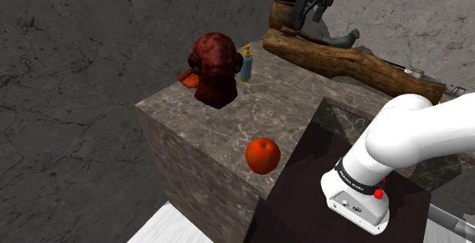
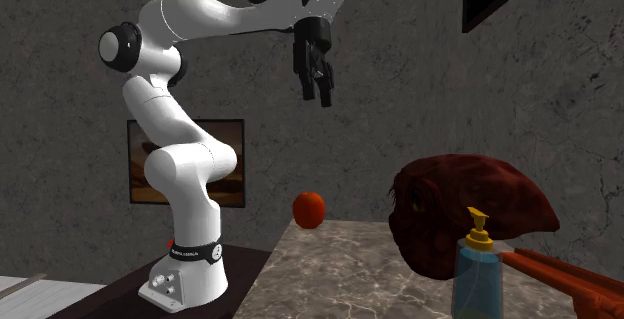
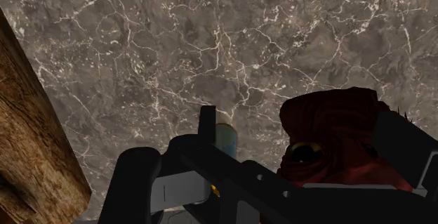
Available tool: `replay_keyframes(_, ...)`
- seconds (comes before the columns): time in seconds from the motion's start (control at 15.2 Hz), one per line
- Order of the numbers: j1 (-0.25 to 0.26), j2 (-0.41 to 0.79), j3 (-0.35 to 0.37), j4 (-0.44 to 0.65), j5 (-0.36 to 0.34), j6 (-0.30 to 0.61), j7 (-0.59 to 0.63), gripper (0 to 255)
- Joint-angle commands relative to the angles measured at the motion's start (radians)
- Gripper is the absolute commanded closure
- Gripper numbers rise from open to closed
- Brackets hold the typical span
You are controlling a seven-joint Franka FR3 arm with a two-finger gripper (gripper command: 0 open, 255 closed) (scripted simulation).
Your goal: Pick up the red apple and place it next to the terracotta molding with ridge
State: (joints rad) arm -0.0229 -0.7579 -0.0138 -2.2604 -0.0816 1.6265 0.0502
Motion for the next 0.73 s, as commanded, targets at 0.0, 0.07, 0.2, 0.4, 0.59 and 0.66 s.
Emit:
replay_keyframes(0.0,0.0,0.0,0.0,0.0,0.0,0.0,0.0,0)
replay_keyframes(0.07,0.01,-0.016,0.017,-0.027,0.006,0.01,0.009,0)
replay_keyframes(0.2,0.03,-0.048,0.053,-0.08,0.02,0.031,0.028,0)
replay_keyframes(0.4,0.065,-0.09,0.107,-0.154,0.045,0.061,0.056,0)
replay_keyframes(0.59,0.104,-0.126,0.165,-0.221,0.073,0.091,0.086,0)
replay_keyframes(0.66,0.118,-0.136,0.184,-0.242,0.084,0.101,0.096,0)
